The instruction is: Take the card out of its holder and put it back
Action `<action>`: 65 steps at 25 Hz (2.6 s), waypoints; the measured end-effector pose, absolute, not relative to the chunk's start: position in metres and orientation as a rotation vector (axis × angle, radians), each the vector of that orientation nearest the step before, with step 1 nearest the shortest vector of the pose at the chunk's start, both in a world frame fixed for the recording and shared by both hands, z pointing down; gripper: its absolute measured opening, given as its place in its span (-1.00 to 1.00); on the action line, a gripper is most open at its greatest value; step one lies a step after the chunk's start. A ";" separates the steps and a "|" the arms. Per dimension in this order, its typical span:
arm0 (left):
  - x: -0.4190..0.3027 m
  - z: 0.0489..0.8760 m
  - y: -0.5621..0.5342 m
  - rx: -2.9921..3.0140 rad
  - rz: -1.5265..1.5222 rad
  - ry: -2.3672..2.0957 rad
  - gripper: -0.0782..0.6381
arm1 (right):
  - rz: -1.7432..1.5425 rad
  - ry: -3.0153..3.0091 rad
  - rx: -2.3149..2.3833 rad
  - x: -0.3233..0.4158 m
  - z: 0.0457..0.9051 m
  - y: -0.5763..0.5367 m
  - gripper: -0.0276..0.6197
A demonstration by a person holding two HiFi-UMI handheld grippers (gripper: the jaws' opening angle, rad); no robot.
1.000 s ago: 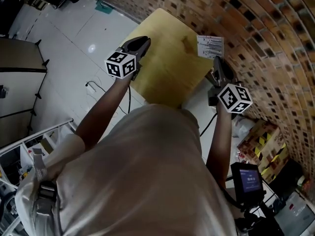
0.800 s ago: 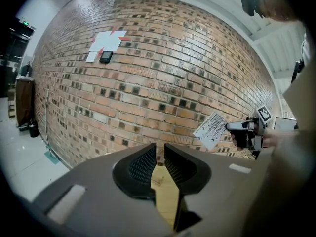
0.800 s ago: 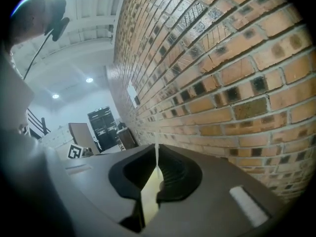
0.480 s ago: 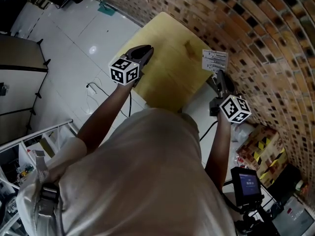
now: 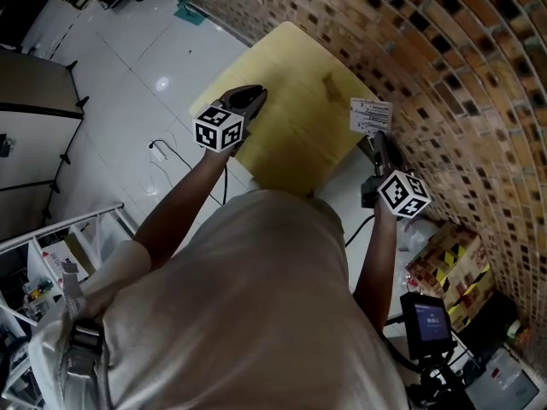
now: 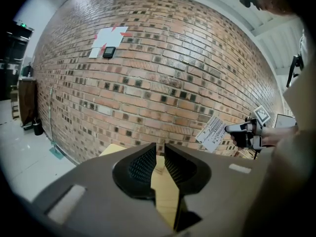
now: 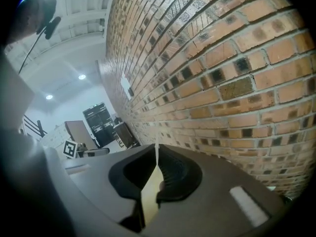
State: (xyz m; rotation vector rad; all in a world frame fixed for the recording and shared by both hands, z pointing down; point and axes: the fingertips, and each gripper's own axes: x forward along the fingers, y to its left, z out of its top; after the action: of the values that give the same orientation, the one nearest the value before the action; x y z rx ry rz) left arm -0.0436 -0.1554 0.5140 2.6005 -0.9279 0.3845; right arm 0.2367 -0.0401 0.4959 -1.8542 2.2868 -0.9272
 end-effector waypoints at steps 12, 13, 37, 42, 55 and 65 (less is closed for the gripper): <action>-0.051 0.529 -0.147 2.566 0.420 -0.948 -0.58 | -1.011 2.310 -1.868 0.234 0.527 -0.037 -0.87; -0.050 0.529 -0.147 2.565 0.420 -0.949 -0.58 | -1.013 2.311 -1.867 0.234 0.528 -0.037 -0.87; -0.039 0.534 -0.143 2.551 0.421 -0.949 -0.59 | -1.031 2.316 -1.843 0.240 0.533 -0.042 -0.87; -0.035 0.538 -0.142 2.553 0.434 -0.934 -0.59 | -1.035 2.313 -1.841 0.242 0.534 -0.044 -0.87; -0.026 0.547 -0.152 2.538 0.468 -0.904 -0.59 | -1.057 2.296 -1.845 0.246 0.542 -0.054 -0.87; -0.026 0.552 -0.162 2.519 0.492 -0.924 -0.59 | -1.079 2.295 -1.844 0.249 0.551 -0.064 -0.87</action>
State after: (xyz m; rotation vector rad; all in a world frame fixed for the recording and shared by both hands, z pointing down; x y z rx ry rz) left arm -0.0262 -0.1623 0.5524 2.5185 -0.9244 0.4916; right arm 0.2487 -0.0642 0.5511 -1.8444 2.2945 -1.0786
